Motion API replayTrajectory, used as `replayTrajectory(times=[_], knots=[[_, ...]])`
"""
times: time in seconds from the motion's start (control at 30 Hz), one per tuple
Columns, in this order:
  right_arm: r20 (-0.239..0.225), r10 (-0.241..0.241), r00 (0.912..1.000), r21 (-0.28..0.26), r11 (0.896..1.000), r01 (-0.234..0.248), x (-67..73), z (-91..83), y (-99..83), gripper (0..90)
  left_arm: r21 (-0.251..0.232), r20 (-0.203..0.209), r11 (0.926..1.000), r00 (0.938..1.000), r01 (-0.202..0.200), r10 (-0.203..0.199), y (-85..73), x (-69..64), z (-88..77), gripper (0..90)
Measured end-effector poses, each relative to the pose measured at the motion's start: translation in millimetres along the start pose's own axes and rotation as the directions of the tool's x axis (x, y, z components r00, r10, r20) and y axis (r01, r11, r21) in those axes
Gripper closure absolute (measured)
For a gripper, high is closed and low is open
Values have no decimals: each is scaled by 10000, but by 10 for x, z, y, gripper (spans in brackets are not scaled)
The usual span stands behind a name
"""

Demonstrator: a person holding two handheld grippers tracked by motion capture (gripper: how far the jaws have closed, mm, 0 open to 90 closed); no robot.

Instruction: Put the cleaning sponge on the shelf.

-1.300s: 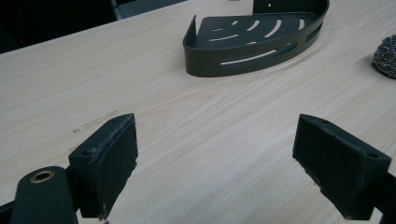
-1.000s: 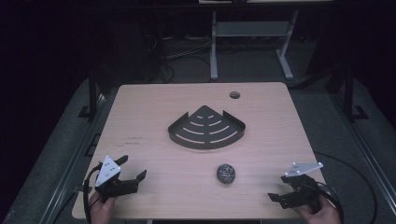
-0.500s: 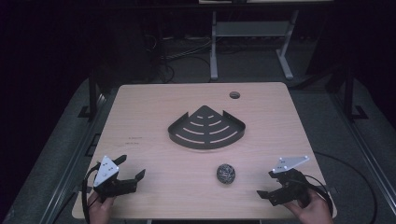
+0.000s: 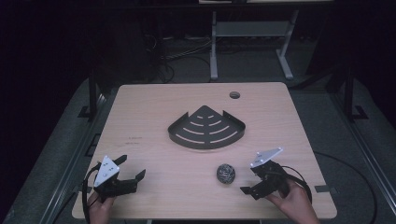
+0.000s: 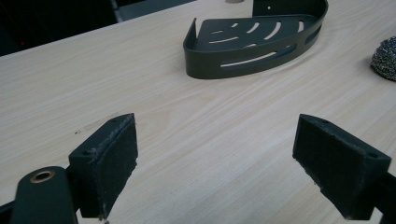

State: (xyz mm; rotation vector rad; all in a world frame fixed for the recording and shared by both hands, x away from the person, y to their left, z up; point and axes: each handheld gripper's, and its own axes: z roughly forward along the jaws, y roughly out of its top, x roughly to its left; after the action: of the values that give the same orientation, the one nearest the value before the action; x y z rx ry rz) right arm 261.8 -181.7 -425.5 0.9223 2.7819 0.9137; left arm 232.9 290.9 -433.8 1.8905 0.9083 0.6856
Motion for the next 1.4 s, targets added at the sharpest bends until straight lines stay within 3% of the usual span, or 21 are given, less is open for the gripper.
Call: replayTrajectory(times=[0.43, 1.4], knots=[[-174, -531, 9984, 421, 9977, 538, 32, 133, 292, 156, -75, -32, 10000, 10000, 62, -63, 2, 17, -18, 133], [-446, -1043, 9935, 1336, 9850, 1094, 40, 458, 609, 157, -141, -42, 9998, 9999, 105, -105, 12, 22, -30, 133]])
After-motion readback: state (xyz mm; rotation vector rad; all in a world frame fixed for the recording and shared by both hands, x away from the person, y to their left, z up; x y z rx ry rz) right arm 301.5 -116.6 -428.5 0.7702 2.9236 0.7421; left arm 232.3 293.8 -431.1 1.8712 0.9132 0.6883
